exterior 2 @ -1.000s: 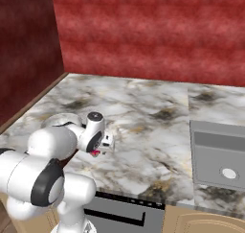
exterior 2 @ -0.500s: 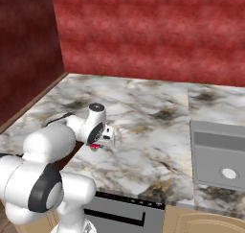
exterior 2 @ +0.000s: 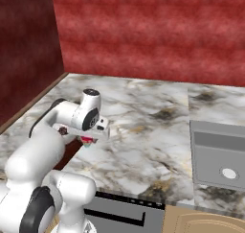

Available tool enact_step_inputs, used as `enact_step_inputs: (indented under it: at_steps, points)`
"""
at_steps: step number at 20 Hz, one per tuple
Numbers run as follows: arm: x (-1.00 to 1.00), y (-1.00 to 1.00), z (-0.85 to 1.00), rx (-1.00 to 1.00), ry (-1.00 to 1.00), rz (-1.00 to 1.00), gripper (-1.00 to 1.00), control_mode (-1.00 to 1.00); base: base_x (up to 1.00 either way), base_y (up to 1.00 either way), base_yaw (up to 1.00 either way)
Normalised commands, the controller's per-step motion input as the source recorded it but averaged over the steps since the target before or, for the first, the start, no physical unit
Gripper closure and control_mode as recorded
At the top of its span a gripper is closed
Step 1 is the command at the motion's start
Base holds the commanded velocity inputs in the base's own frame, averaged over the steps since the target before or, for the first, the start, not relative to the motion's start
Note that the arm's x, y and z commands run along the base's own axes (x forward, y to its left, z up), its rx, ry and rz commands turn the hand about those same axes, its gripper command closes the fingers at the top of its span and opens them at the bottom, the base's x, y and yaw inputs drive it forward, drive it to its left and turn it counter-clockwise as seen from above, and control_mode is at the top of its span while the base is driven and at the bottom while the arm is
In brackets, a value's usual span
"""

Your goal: Place the bowl with cake and the cupcake onto the tray.

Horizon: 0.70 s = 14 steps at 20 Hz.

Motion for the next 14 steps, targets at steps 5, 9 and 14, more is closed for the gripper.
enact_step_inputs:
  at_steps: [5,9,14]
  points:
    - [-0.53,0.69,-0.11,0.00,0.01,0.04,1.00,-1.00,0.00,0.00,0.00]
    - [-0.29,0.90,-0.26,0.00,-0.05,0.04,1.00,-1.00,0.00,0.00,0.00]
    - [-0.09,0.78,-0.19,0.01,-0.05,0.02,1.00,-1.00,0.00,0.00,0.00]
